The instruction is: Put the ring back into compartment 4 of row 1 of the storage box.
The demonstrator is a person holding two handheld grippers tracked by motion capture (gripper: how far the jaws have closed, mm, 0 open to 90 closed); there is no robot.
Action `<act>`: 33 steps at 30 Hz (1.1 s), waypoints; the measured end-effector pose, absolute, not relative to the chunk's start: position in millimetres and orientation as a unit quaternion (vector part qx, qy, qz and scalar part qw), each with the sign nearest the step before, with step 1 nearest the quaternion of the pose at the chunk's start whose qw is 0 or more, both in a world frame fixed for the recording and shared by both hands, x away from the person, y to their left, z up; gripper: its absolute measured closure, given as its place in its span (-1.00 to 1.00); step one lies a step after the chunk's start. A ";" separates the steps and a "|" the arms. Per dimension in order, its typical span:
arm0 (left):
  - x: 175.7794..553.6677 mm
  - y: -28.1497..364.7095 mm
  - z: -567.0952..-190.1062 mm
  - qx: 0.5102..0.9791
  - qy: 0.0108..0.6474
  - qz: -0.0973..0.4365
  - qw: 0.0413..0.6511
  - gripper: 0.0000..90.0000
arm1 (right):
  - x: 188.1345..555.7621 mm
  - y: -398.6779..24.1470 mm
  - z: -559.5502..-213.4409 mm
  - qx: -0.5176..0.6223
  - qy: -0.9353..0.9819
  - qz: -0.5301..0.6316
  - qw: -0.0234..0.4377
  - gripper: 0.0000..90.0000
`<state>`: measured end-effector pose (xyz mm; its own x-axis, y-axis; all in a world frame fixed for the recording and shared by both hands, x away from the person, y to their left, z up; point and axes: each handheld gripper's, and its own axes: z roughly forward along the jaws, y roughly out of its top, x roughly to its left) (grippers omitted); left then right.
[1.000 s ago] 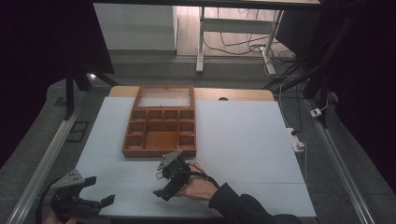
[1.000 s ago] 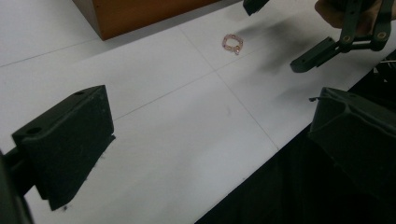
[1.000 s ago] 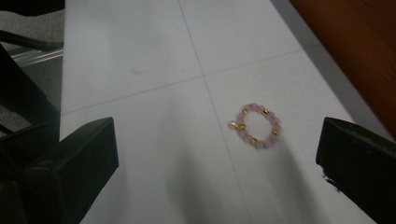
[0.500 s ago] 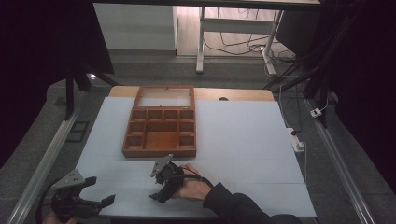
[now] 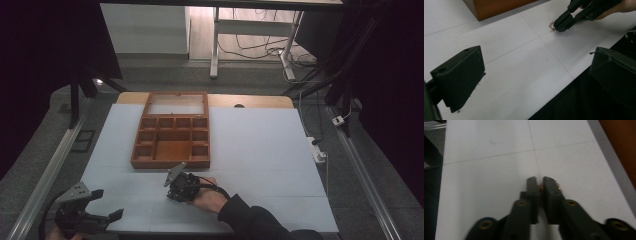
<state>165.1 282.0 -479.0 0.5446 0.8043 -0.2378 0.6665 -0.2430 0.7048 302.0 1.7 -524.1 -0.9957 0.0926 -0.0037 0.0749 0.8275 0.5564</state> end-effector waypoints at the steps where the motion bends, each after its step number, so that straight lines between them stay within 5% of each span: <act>1: 165.2 281.9 -479.0 0.784 0.469 0.086 0.398 -1.00 | 302.0 2.1 -524.2 0.046 0.955 0.291 0.015 0.94; 33: 164.5 280.9 -478.7 0.785 0.467 0.086 0.398 -1.00 | 319.0 -25.5 -479.7 0.091 0.932 0.349 0.015 0.96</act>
